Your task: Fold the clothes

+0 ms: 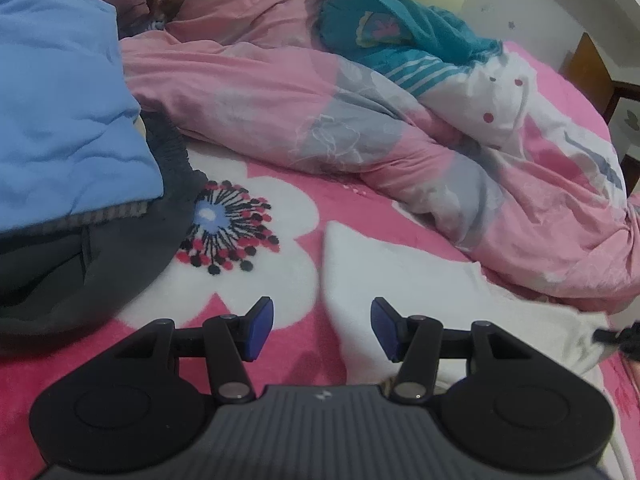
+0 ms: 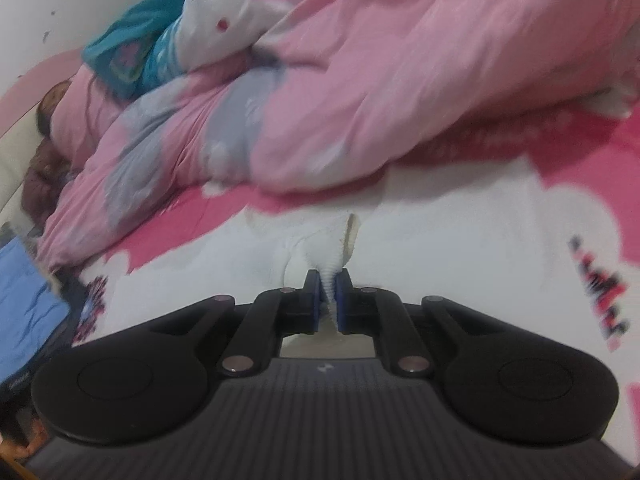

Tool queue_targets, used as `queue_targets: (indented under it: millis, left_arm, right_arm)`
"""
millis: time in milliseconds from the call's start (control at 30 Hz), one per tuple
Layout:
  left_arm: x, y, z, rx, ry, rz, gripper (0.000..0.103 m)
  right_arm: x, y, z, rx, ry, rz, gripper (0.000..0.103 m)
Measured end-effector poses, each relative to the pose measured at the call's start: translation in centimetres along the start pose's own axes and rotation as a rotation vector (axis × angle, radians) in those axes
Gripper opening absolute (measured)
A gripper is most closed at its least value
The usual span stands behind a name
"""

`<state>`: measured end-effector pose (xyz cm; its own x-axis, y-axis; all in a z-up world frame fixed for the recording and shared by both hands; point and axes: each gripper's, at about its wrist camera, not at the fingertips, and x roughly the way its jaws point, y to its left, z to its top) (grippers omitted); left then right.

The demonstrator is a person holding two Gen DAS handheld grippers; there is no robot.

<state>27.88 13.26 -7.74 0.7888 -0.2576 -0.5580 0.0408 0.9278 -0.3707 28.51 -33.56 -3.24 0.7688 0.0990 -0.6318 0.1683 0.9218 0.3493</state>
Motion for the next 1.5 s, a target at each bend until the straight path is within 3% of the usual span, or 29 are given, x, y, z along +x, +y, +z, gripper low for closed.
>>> queue_targets:
  millis: [200,433,633,900,1100,1233,1333,1500]
  left_arm:
    - [0.9,-0.9,-0.8,0.042,0.032,0.009,0.054]
    - [1.6,-1.9,-1.8,0.084,0.064,0.005,0.055]
    - [1.8,-2.5,-2.2,0.111,0.078,-0.007,0.056]
    - [1.7,-3.6,-2.5,0.166,0.080,-0.035,0.057]
    - [1.7,-4.5,-3.0,0.221,0.074,-0.037,0.057]
    - [1.9,-4.5,-3.0,0.222,0.085,-0.038,0.057]
    - [2.1,-4.5,-3.1,0.225,0.093,-0.039,0.057]
    - [1.8,-4.6,-3.2,0.238,0.085,-0.047,0.058]
  right_arm:
    - [-1.4,-2.0,1.8,-0.010,-0.066,-0.039,0.006]
    - [-3.0,-4.4,1.0,0.015,-0.087,-0.034,0.006]
    - [-2.6,-6.7,-2.1,0.049,-0.032,-0.059,0.006]
    - [-1.5,-7.4,-2.4,0.036,-0.031,-0.066,0.006]
    - [0.3,-9.0,-4.4,0.071,0.037,-0.109,0.006]
    - [-1.3,-8.7,-4.4,0.055,-0.029,-0.090,0.006]
    - [-0.2,-9.0,-6.0,0.023,0.022,-0.138,0.007]
    - [-1.7,-9.6,-6.0,0.036,-0.002,-0.149,0.012]
